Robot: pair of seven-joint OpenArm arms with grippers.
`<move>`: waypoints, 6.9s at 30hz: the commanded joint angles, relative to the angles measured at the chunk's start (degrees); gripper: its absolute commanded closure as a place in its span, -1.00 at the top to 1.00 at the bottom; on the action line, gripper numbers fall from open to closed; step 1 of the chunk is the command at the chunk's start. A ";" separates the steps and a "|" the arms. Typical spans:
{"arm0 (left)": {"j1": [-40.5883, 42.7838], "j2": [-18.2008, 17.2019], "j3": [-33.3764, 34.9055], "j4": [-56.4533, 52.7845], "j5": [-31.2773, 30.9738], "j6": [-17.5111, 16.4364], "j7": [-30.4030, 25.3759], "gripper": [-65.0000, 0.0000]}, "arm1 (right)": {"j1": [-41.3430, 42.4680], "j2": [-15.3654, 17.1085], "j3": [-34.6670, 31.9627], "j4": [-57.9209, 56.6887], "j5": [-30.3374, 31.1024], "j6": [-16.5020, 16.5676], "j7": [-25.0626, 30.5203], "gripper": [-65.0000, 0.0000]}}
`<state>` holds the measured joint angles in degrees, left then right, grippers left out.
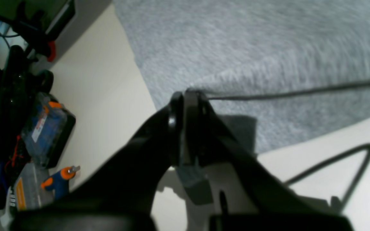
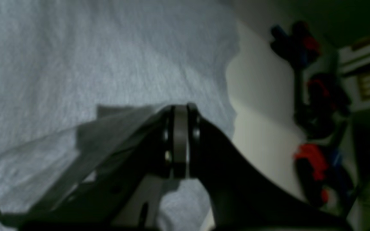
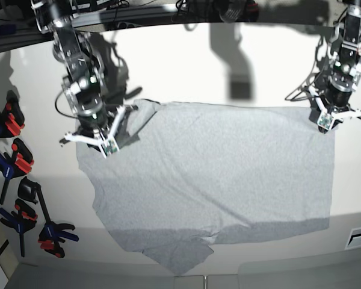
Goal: Fold the T-shirt properly
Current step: 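Lift the shoulder edges and drag them toward the hem, then pull the held shirt edges back toward the robot and release, then move the right gripper to the sleeve edge and left gripper to the opposite side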
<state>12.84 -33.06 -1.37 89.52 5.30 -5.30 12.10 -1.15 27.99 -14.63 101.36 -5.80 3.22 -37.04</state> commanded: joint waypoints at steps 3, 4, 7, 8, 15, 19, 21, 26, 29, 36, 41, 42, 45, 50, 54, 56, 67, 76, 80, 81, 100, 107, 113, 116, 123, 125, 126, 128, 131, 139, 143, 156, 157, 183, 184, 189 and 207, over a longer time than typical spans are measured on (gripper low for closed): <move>-2.60 -1.07 -0.39 -2.21 -2.34 0.76 -1.11 -1.00 | 4.66 -2.60 0.37 -4.72 0.04 0.15 3.37 -1.00; -3.19 -1.07 -0.39 -3.08 -3.13 0.74 -1.46 -1.00 | 5.95 -3.63 0.37 -6.62 0.04 0.61 3.80 -1.00; -4.81 -0.83 -0.39 -5.20 -3.48 0.74 -1.97 -1.00 | 10.14 -6.14 0.37 -12.44 0.04 1.33 4.44 -1.00; -5.42 -0.70 -0.39 -5.66 -3.48 0.74 -1.95 -1.00 | 11.63 -6.78 0.37 -14.43 0.04 1.36 4.48 -1.00; -10.23 2.43 -0.28 -10.40 -3.48 -5.09 -1.97 -1.00 | 23.58 -11.04 0.37 -29.86 0.04 1.49 4.55 -1.00; -12.59 3.78 0.15 -14.03 -3.45 -6.84 -2.43 -1.00 | 29.73 -12.50 0.37 -36.61 0.02 1.86 4.46 -1.00; -13.81 3.61 1.05 -15.91 -3.45 -6.82 -3.48 -1.00 | 32.50 -13.09 0.37 -39.32 0.02 3.08 4.48 -1.00; -17.57 3.65 3.72 -20.04 -3.41 -6.78 -3.63 -1.00 | 38.18 -14.69 0.37 -46.25 0.02 4.63 4.87 -1.00; -19.82 3.67 5.97 -22.38 -3.43 -6.78 -3.63 -1.00 | 40.89 -15.41 0.37 -51.74 0.04 4.61 6.91 -1.00; -24.74 3.67 8.70 -28.17 -3.28 -4.87 -3.61 -1.00 | 47.28 -17.70 0.37 -65.24 0.00 4.59 8.81 -1.00; -26.23 3.65 8.70 -28.79 -3.30 -0.09 -3.23 -1.00 | 50.42 -17.99 0.37 -70.12 -0.17 4.42 8.90 -1.00; -26.34 3.67 8.70 -28.79 -3.32 -0.09 -3.17 -1.00 | 50.71 -17.97 0.37 -70.53 -0.17 3.76 8.70 -1.00; -26.32 3.67 8.70 -28.81 -3.30 -0.17 -3.15 -1.00 | 50.82 -17.99 0.37 -71.04 -0.15 0.96 8.55 -1.00; -26.29 3.65 8.70 -28.81 -3.30 -0.22 -0.59 -1.00 | 50.86 -18.01 0.37 -71.04 -0.17 0.76 8.52 -1.00; -26.36 3.37 8.70 -28.79 -3.26 -0.20 -0.35 -1.00 | 50.84 -17.94 0.37 -71.04 -0.20 -4.28 8.33 -1.00; -26.34 3.10 8.70 -28.79 -3.26 -0.13 -1.38 -1.00 | 50.86 -17.97 0.37 -71.04 -0.17 -5.49 8.39 -1.00; -26.36 2.56 8.70 -28.79 -3.23 -0.02 -1.92 -1.00 | 50.84 -17.99 0.37 -71.04 -0.20 -5.46 8.81 -1.00; -26.36 2.58 8.70 -28.79 -3.26 1.05 -2.56 -0.40 | 50.84 -17.99 0.37 -71.04 -0.17 -5.46 9.62 -1.00; -26.53 2.56 8.70 -28.81 -3.23 1.07 -2.60 -0.40 | 50.84 -18.01 0.37 -71.04 -0.15 -5.44 12.70 -1.00; -26.77 2.56 8.70 -28.81 -3.10 1.07 -2.78 -0.40 | 50.84 -17.99 0.37 -71.04 -0.15 -5.44 13.03 -1.00; -29.03 2.71 8.70 -28.79 -20.37 1.03 1.68 -0.40 | 50.45 -17.99 0.37 -70.34 0.44 -5.27 6.54 -0.14; -28.41 2.73 8.70 -24.90 -28.02 0.96 11.15 -0.40 | 42.51 -17.99 0.37 -54.55 4.96 -4.70 0.28 -0.14; -24.83 2.71 8.70 -23.43 -28.33 1.03 10.82 -0.40 | 31.06 -17.81 0.42 -40.72 4.48 -4.48 1.14 -0.14; -22.10 2.73 8.70 -23.43 -28.33 1.01 8.94 -0.40 | 27.80 -17.64 1.33 -40.59 4.55 -4.48 3.80 -0.14; -17.57 2.89 8.70 -23.43 -28.06 1.03 8.85 -0.40 | 24.13 -17.66 13.92 -40.94 5.95 2.51 4.24 -0.14; -16.76 2.86 8.70 -23.43 -27.89 1.03 8.87 -0.40 | 23.61 -17.70 18.32 -41.53 6.03 6.10 3.41 -0.14; -16.50 2.86 8.70 -23.43 -27.89 1.03 9.09 -0.40 | 23.43 -17.68 20.04 -41.68 6.01 7.17 2.34 -0.14; -15.72 2.86 8.59 -23.41 -27.91 1.03 9.79 -0.40 | 22.45 -17.57 22.84 -41.64 5.95 8.79 0.28 -0.14; -13.79 2.84 8.09 -23.34 -27.91 1.01 9.77 -0.40 | 19.47 -17.00 24.59 -41.57 5.84 10.54 0.35 -0.14; -6.16 2.21 7.32 -17.35 -23.80 1.03 11.52 -0.40 | 5.88 -12.85 22.93 -35.65 9.16 9.20 0.46 -0.14; 0.04 2.23 4.63 -8.57 -23.34 1.03 14.91 -0.40 | -3.98 -11.45 23.43 -25.31 10.88 6.93 -2.27 -0.14; 23.10 5.60 -4.33 2.80 -18.18 1.07 15.32 -0.40 | -28.83 -11.50 34.21 -6.32 13.55 6.84 -3.10 -0.14; 24.37 5.90 -4.52 3.61 -18.21 1.09 15.34 -0.40 | -29.86 -11.50 34.53 -5.73 13.55 6.84 -3.13 -0.14; 28.89 9.22 -4.59 19.93 14.29 17.88 12.37 -0.40 | -32.54 -11.45 34.88 14.56 12.22 6.67 -0.76 -0.14; 28.89 9.22 -4.59 21.14 15.72 18.99 12.92 -0.40 | -31.80 -11.45 34.88 16.09 12.20 6.67 -0.96 -0.14; 26.45 9.07 -4.59 25.55 20.13 20.55 13.31 -0.40 | -25.88 -11.47 34.86 19.69 12.79 6.73 -0.90 -0.14; -19.78 0.52 -4.59 6.27 -25.00 -4.22 19.32 -0.28 | -12.66 -11.47 34.86 19.69 15.47 13.64 -21.11 -0.14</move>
<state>-5.91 -31.57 -5.56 94.63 -19.88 -10.00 32.73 -14.26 15.94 19.97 120.05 9.47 16.56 -59.51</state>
